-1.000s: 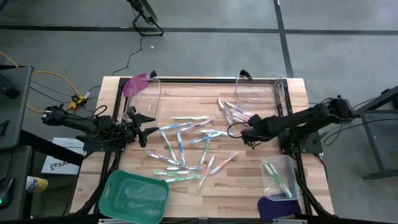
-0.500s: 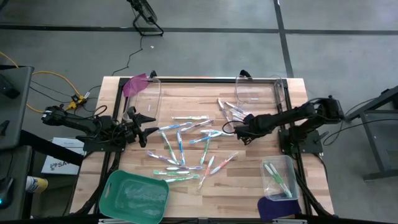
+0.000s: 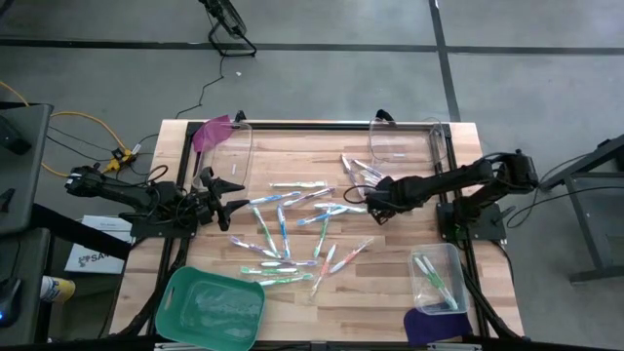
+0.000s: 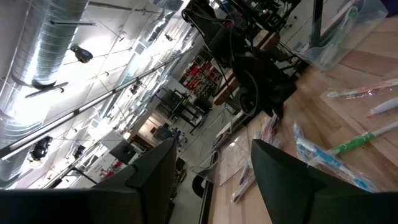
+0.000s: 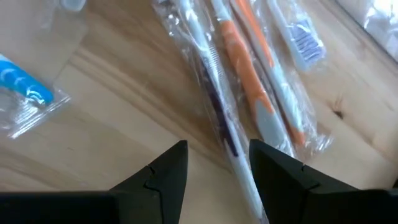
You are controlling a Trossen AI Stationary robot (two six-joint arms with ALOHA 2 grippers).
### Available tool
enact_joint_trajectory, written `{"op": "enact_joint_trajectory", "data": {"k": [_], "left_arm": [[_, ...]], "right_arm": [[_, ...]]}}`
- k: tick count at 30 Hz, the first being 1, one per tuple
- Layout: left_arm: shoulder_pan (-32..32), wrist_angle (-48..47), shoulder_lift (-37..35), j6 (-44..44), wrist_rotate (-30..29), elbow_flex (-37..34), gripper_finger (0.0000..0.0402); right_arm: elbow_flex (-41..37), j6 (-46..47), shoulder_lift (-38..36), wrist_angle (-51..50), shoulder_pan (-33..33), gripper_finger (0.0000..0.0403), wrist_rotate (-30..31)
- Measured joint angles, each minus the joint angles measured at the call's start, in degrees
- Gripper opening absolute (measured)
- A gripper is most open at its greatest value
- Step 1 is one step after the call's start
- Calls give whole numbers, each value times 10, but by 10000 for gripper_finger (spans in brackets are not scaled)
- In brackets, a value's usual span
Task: Pick & Place Toothbrushes
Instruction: Put the purple toothbrush into the right transparent bin
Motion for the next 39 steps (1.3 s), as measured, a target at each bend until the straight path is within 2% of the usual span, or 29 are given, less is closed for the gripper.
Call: {"op": "enact_joint_trajectory", "data": {"k": [14,29,39], "left_arm": [[0,-4,0,-1,0,0,203],[0,-4,0,-2,0,0,203],[0,-12,0,-2,0,0,203]], "right_arm": [[0,-22,0,-2,-1,165,13],[0,-76,1,17,-35,165,-18],[3,-92,54,31,-34,165,-27]]}}
